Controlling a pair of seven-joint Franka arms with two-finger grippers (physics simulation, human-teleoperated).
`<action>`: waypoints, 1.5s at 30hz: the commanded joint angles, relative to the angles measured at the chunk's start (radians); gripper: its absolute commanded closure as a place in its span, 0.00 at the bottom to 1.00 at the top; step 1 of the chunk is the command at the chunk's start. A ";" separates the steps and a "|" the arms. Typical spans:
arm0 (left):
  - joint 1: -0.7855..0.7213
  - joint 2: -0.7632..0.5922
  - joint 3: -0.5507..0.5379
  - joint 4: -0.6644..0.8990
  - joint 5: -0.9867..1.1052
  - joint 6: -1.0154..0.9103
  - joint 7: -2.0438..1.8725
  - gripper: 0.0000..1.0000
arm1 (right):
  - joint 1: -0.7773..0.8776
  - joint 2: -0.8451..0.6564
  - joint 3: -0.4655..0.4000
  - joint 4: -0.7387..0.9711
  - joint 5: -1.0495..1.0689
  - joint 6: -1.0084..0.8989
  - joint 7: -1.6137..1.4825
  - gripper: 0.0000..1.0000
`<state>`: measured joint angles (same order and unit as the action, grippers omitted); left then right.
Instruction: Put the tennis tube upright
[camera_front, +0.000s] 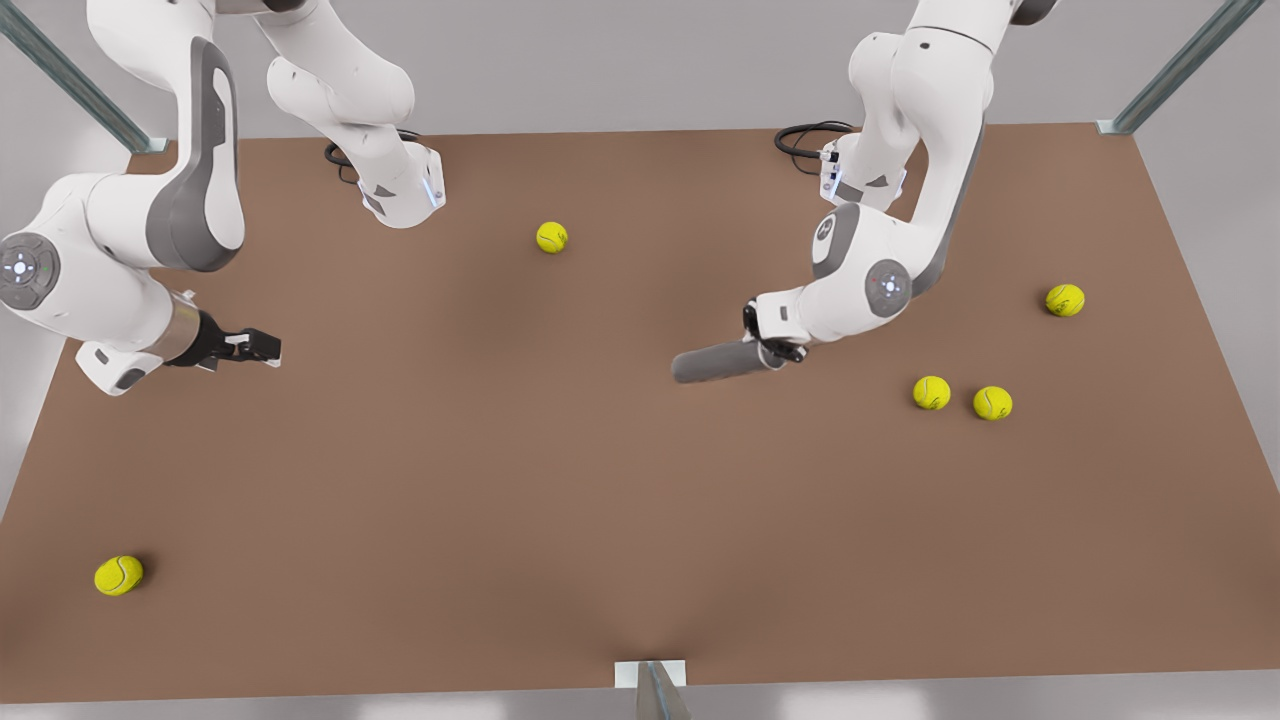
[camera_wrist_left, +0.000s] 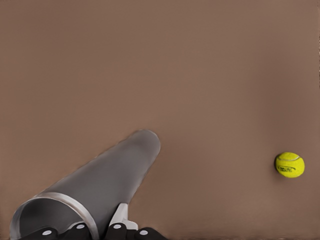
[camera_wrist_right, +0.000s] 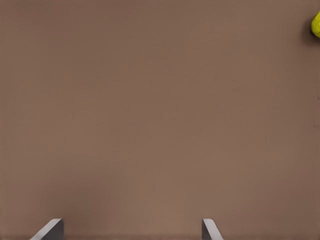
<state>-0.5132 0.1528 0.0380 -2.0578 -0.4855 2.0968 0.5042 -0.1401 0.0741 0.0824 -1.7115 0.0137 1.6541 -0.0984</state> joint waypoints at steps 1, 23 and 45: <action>0.004 -0.002 -0.003 -0.001 0.331 0.037 -0.417 0.79 | 0.005 0.000 0.000 0.000 0.000 0.000 -0.004 0.00; -0.053 0.019 -0.003 0.130 0.700 -0.170 -0.533 0.79 | 0.020 0.001 0.010 -0.017 0.000 0.012 0.006 0.00; -0.154 0.091 -0.004 0.245 0.687 -0.204 -0.699 0.79 | 0.019 0.012 0.010 -0.017 0.002 0.018 0.006 0.00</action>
<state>-0.6880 0.2426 0.0701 -1.8320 -0.6908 1.5777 0.2026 -0.1209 0.0869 0.0917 -1.7293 0.0145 1.6712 -0.0934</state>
